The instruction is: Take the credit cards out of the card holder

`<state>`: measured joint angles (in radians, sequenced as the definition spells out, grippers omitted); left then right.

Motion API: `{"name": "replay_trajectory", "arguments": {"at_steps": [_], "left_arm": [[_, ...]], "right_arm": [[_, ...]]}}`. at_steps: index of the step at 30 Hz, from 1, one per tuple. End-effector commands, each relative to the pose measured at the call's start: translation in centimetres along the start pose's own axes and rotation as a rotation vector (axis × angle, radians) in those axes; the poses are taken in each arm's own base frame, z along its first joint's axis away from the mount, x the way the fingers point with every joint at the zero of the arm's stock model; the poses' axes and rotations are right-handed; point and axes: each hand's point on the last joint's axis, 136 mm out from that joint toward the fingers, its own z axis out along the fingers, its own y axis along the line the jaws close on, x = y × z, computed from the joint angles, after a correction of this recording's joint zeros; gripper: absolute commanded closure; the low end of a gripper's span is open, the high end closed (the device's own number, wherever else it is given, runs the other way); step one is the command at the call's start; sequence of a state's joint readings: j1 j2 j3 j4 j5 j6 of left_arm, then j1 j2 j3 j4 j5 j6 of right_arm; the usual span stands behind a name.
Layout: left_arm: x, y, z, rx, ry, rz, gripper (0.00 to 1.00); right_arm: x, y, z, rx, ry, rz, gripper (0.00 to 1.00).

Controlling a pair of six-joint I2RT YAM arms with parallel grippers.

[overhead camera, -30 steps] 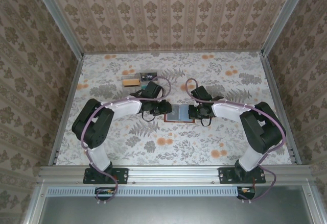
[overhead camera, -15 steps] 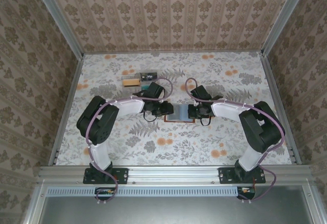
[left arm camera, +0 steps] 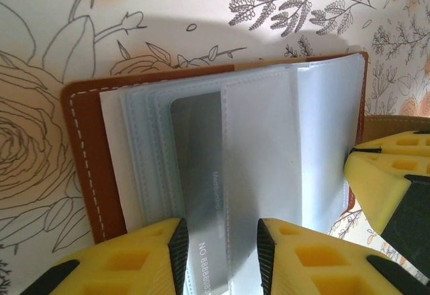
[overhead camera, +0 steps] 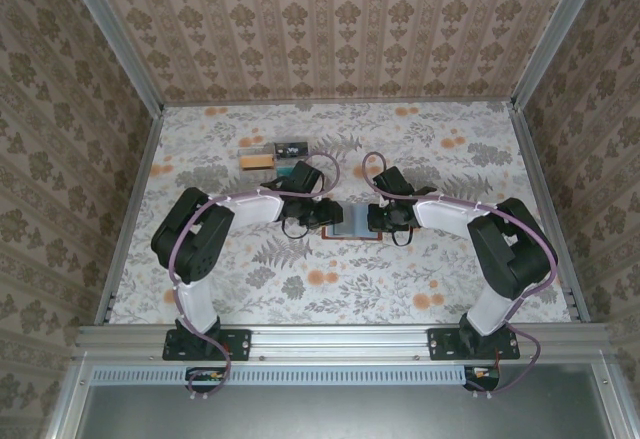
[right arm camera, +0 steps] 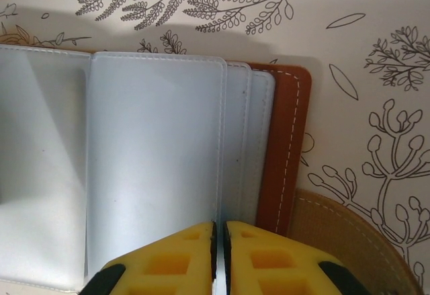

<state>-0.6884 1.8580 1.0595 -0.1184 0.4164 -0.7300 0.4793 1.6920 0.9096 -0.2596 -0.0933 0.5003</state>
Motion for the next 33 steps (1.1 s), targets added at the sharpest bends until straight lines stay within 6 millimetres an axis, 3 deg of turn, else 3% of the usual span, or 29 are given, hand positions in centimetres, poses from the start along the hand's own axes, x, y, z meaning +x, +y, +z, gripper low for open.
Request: {"name": "replay_trajectory", "arguments": {"at_steps": [1,11,20,28,33], "left_arm": [[0.0,-1.6,-0.1,0.023,0.017,0.029,0.57],[0.4,-3.5,0.6,0.09,0.042,0.068,0.31],[-0.1,-6.9,0.0,0.184,0.033,0.112,0.35],[0.0,-9.5,1.1,0.22,0.077,0.164,0.35],[0.0,-9.8,1.6,0.223,0.086,0.166,0.35]], "right_arm": [[0.0,0.3,0.1,-0.015,0.022,0.018,0.84],[0.5,-0.1,0.2,-0.023,0.027,0.042,0.84],[0.3,-0.7,-0.3,-0.032,0.008,0.083,0.83],[-0.3,-2.8,-2.9,-0.012,-0.077,0.15,0.79],[-0.2,-3.2,-4.2,-0.033,-0.1,0.168,0.77]]}}
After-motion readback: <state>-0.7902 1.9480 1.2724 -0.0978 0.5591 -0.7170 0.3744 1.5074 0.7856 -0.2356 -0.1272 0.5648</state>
